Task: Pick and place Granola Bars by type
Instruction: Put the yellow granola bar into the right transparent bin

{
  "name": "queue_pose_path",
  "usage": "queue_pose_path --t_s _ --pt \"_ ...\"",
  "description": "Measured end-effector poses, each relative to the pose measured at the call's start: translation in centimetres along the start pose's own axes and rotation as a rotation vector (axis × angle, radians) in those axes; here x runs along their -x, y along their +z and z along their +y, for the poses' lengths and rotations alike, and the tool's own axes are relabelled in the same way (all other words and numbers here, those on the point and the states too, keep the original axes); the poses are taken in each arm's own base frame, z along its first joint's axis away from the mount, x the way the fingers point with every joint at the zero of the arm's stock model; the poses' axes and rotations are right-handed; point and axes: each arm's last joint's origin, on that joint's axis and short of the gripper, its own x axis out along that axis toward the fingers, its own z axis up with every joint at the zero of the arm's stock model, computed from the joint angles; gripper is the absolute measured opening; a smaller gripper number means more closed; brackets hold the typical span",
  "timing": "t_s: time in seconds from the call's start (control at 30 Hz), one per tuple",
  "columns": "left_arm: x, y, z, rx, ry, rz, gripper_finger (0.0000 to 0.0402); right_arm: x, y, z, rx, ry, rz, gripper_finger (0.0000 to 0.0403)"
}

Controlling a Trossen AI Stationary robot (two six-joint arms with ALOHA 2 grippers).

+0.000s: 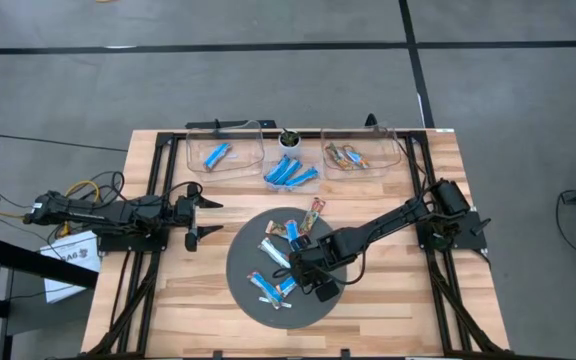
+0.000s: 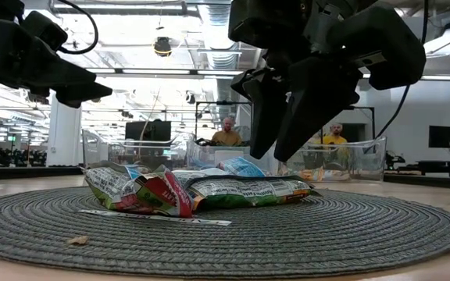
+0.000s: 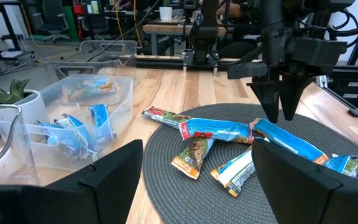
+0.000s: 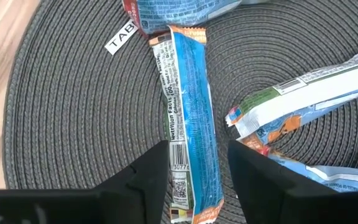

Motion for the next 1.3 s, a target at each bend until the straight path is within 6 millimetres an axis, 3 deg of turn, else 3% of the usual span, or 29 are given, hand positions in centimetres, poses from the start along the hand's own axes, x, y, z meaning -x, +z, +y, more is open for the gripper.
queue_pose_path --t_s 0.63,1.07,1.2,1.3 --pt "0.0 0.0 0.0 -0.007 0.000 0.000 0.0294 0.1 -0.6 -1.7 -0.099 -0.019 0.017 0.0142" --pt "0.0 0.0 0.0 -0.009 0.000 0.000 0.0294 0.0 -0.2 0.4 -0.011 0.005 0.035 0.0136" --pt "0.0 0.0 0.0 0.000 0.000 0.000 0.0294 -2.0 -0.1 0.6 -0.006 0.018 0.090 0.0137" --pt "0.0 0.0 0.0 -0.006 0.000 -0.002 0.0294 -2.4 1.5 0.5 0.014 0.009 0.044 0.0139"
